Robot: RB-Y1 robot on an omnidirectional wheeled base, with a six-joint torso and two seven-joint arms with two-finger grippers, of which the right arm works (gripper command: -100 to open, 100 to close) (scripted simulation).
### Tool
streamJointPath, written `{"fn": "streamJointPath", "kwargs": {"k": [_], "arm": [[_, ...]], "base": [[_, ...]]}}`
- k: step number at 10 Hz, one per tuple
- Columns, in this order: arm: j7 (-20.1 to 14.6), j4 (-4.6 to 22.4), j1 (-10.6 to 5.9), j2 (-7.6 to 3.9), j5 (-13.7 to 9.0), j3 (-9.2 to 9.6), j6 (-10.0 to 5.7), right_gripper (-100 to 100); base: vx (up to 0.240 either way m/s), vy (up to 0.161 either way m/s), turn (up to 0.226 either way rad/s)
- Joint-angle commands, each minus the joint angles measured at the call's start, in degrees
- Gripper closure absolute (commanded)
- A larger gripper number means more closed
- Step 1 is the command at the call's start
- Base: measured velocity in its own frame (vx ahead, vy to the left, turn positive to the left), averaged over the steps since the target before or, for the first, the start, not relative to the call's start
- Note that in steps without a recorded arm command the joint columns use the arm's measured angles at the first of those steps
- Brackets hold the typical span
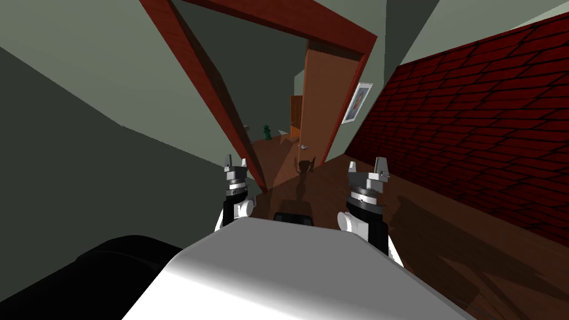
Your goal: Push the door open
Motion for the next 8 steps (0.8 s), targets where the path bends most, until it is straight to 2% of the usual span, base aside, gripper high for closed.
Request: {"fn": "streamJointPath", "kwargs": {"k": [1,4,6,8], "arm": [[0.1,1.7,-0.62,-0.63,0.2,0.30,-0.27,-100],[0.4,5.8,-2.09,-1.83,0.7,0.99,-0.91,-100],[0.5,7.6,-2.72,-2.28,0.9,1.29,-1.18,-100],[0.7,10.6,-3.82,-2.95,1.2,1.81,-1.65,-100]], "base": [[0.098,-0.030,0.035],[0.175,-0.076,0.061],[0.128,-0.058,0.042],[0.129,-0.050,0.055]]}}
